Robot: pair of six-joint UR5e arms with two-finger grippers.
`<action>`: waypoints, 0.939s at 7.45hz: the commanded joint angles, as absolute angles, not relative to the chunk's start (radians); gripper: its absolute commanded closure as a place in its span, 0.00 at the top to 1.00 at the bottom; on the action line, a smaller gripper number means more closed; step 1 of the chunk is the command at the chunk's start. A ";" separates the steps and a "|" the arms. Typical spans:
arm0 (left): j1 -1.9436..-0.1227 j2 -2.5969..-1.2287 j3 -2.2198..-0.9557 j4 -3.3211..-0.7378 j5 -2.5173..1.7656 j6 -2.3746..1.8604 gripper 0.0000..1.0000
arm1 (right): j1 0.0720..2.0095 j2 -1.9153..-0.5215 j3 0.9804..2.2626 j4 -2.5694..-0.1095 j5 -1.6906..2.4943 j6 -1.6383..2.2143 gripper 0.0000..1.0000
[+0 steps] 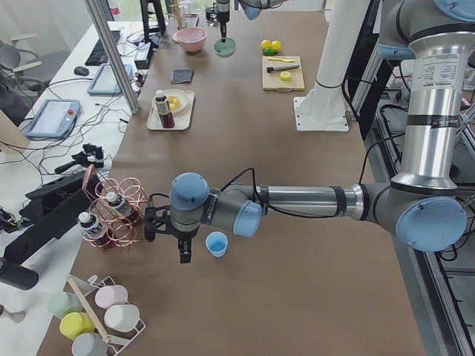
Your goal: Pour ice into bowl
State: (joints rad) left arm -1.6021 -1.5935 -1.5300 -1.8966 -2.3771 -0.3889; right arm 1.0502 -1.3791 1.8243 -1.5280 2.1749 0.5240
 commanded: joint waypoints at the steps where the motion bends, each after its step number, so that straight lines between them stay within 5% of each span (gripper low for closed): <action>1: -1.592 -1.568 -1.493 -1.953 -2.402 -0.385 0.97 | 1.184 -1.482 1.783 -1.497 2.276 0.318 0.00; 7: -1.595 -1.568 -1.508 -1.954 -2.407 -0.397 0.97 | 1.388 -1.513 1.544 -1.438 2.381 -0.007 0.00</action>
